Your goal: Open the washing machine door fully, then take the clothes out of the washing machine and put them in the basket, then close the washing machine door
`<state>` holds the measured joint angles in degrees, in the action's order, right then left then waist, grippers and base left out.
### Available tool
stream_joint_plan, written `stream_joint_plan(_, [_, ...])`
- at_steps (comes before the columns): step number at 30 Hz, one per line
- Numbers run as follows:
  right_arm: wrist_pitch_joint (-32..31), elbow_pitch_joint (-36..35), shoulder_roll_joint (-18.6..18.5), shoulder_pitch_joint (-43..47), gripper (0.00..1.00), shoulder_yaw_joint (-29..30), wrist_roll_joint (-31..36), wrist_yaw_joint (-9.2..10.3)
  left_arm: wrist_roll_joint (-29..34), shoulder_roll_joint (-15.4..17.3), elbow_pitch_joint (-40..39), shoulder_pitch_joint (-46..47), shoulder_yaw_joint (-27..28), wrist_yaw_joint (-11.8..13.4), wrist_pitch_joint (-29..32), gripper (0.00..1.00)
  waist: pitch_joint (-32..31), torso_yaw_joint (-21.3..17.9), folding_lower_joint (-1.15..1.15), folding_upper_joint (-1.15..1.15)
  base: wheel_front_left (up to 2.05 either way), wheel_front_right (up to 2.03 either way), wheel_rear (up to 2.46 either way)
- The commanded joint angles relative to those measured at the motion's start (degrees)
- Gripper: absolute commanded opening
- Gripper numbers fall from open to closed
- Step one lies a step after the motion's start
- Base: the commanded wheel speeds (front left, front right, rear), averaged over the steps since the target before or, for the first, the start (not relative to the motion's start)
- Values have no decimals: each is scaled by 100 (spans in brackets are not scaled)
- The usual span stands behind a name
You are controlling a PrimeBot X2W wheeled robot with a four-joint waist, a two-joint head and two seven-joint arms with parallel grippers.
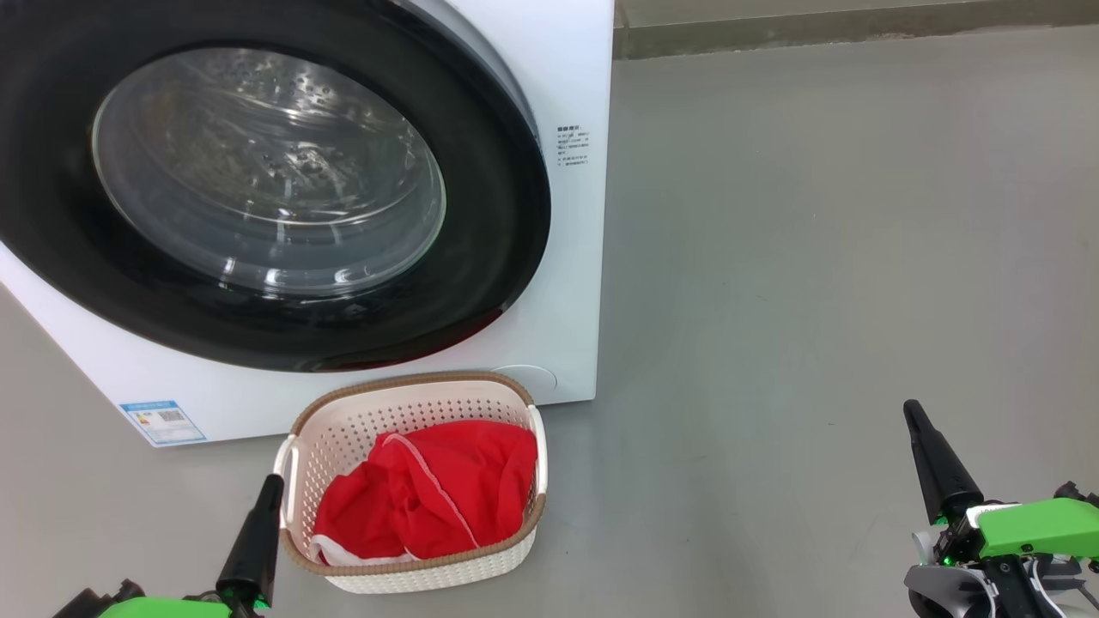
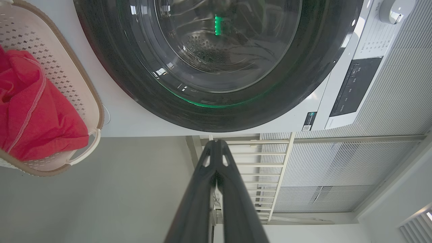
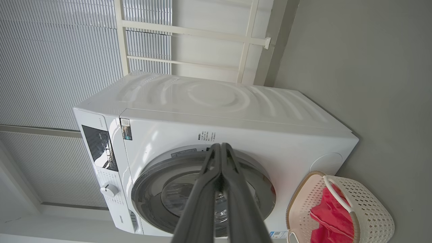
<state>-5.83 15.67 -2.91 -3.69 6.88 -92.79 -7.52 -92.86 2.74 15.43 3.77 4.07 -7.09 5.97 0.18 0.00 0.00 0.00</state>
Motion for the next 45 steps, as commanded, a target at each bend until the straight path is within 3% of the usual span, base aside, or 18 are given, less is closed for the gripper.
stream_joint_plan(1, [-28,-167,-34,-245,0,-83,23,3,41,42,-140,239,210,-40,23,0,0,0,0,0,0,0,0])
stream_joint_plan(45, [-49,-166,-16,-247,0,-58,44,3,58,28,-139,240,230,-40,40,0,0,0,0,0,0,0,0])
